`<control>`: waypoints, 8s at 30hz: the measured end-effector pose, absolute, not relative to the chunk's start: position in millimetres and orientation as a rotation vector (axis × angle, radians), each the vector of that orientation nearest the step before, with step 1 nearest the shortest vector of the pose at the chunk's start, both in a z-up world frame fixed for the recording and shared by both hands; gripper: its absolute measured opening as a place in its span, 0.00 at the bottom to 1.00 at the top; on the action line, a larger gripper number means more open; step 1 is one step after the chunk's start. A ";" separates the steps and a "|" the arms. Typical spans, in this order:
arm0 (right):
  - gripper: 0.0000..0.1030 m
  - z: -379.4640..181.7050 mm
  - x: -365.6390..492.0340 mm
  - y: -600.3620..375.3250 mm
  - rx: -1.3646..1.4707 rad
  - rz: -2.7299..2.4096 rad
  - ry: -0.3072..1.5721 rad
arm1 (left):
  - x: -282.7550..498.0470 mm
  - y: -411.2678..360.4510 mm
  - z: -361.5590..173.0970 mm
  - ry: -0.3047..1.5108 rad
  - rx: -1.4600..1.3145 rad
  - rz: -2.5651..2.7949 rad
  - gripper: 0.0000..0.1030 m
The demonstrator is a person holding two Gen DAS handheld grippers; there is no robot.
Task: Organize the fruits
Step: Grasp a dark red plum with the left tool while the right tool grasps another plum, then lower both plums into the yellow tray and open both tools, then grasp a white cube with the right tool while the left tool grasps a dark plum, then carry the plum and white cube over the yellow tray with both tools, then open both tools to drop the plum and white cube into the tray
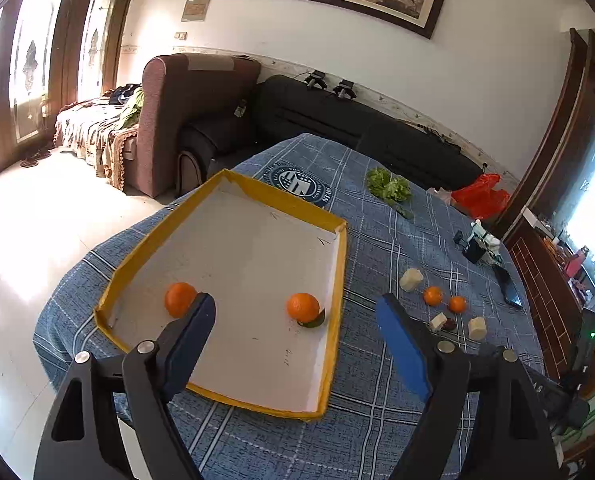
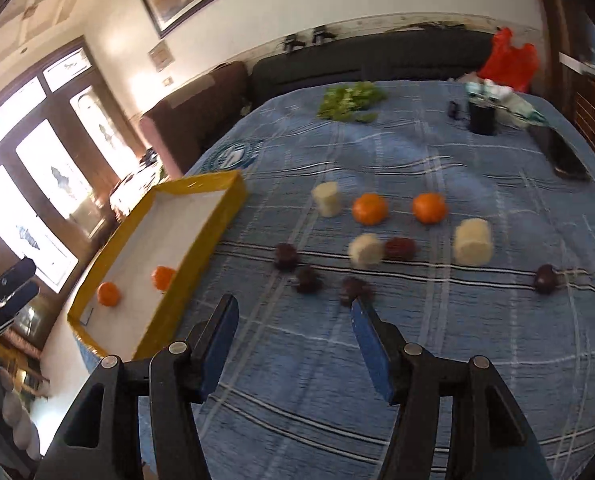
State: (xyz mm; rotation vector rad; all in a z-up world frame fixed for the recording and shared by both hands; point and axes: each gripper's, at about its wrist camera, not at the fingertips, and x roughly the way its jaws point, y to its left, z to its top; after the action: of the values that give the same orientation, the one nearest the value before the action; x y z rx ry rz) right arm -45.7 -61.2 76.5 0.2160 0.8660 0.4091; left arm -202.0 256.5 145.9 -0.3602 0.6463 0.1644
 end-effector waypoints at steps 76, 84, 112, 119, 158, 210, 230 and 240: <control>0.31 62.1 -69.7 167.6 -0.124 0.865 0.887 | -140.6 334.0 38.3 0.824 -0.426 0.315 0.24; 0.31 40.4 -67.2 194.2 -0.188 0.866 0.936 | -160.3 355.2 52.3 0.743 -0.544 0.278 0.50; 0.54 69.8 -8.4 -54.4 0.213 0.458 0.856 | -161.0 278.4 92.4 0.700 -0.429 0.123 0.72; 0.54 51.6 8.5 -112.8 0.285 0.358 0.887 | -134.3 212.5 80.0 0.776 -0.337 -0.035 0.72; 0.29 31.2 55.7 -67.6 0.321 0.455 0.856 | -51.6 97.6 32.6 0.899 -0.018 -0.161 0.71; 0.43 37.8 16.1 192.6 0.170 0.894 1.114 | -81.0 383.9 48.6 0.877 -0.387 0.227 0.50; 0.20 28.3 -1.5 137.9 0.105 0.654 1.088 | -179.9 345.3 104.0 0.671 -0.495 0.199 0.69; 0.22 37.3 -24.2 129.1 0.142 0.616 1.110 | -190.5 342.1 98.2 0.668 -0.537 0.174 0.69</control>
State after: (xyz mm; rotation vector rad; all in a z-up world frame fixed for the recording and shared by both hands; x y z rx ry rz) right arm -24.2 129.1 37.3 0.1425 1.1102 0.6155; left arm -190.5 342.1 98.2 -0.5365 0.6682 0.1739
